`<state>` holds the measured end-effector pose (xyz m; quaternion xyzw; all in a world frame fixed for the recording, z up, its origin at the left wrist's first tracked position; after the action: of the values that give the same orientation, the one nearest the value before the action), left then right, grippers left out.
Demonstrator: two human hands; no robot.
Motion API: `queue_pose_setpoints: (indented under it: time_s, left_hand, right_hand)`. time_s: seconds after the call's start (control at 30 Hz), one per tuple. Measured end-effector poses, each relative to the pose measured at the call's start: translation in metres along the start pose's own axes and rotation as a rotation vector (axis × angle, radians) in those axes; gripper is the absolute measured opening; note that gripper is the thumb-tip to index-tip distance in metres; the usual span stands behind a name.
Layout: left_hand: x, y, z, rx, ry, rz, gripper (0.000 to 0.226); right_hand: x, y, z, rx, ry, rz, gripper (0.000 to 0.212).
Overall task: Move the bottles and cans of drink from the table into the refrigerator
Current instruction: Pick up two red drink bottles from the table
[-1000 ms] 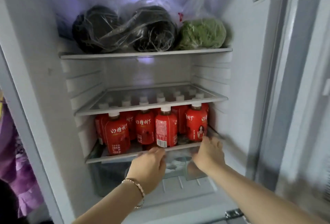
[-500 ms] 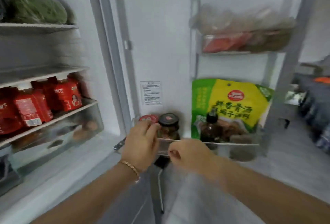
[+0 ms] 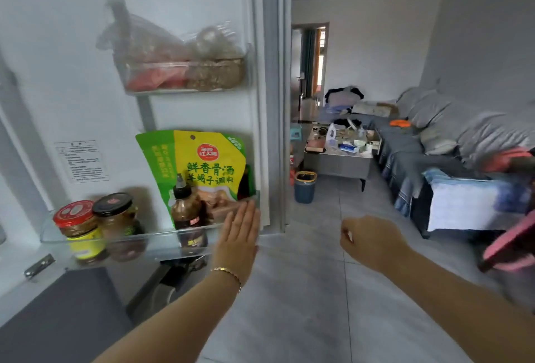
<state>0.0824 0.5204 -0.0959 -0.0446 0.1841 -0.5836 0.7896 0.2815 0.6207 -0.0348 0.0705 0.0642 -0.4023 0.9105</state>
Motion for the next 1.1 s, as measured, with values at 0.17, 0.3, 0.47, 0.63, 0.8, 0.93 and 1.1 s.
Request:
queue_pose_setpoints:
  time_s: [0.17,0.3,0.47,0.63,0.8,0.93,1.1]
  left_hand:
    - [-0.053,0.007,0.005,-0.021,-0.098,0.202,0.067]
    - [-0.104,0.007,-0.002,0.044,-0.263,0.315,0.070]
    - [-0.140,0.001,-0.013,-0.017,-0.342,0.448,0.075]
    - [-0.188,0.075,-0.018,-0.089,-0.159,0.255,0.068]
    - [-0.292,0.203,-0.014,0.255,-0.473,-0.102,0.037]
    - [-0.371,0.323,0.015,0.399,-0.514,-0.347,0.039]
    - [-0.411,0.476,0.067,0.475,-0.450,-0.651,0.030]
  right_hand:
    - [-0.027,0.049,-0.016,0.019,-0.151,-0.032,0.022]
    - [-0.046,0.072,-0.024,-0.007,-0.183,0.011,0.022]
    - [-0.077,0.093,-0.038,-0.046,-0.238,0.033,0.023]
    - [-0.120,0.133,-0.045,-0.051,-0.266,0.039,0.023]
    - [-0.156,0.214,-0.044,-0.007,-0.248,-0.116,0.030]
    - [-0.157,0.326,-0.054,-0.006,-0.269,-0.401,0.033]
    - [-0.093,0.462,-0.061,-0.025,-0.291,-0.731,0.035]
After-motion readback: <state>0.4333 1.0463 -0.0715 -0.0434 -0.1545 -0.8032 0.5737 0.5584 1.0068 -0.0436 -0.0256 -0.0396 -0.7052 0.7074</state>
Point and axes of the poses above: each hand's wrist, its own x-axis away from the middle knuckle, its own z-axis out of the back of the hand, y = z × x, the point moved 5 cm from there along -x, towards the middle knuckle, and after that the axes turned 3 degrees about -y, right-handed, at the moved point
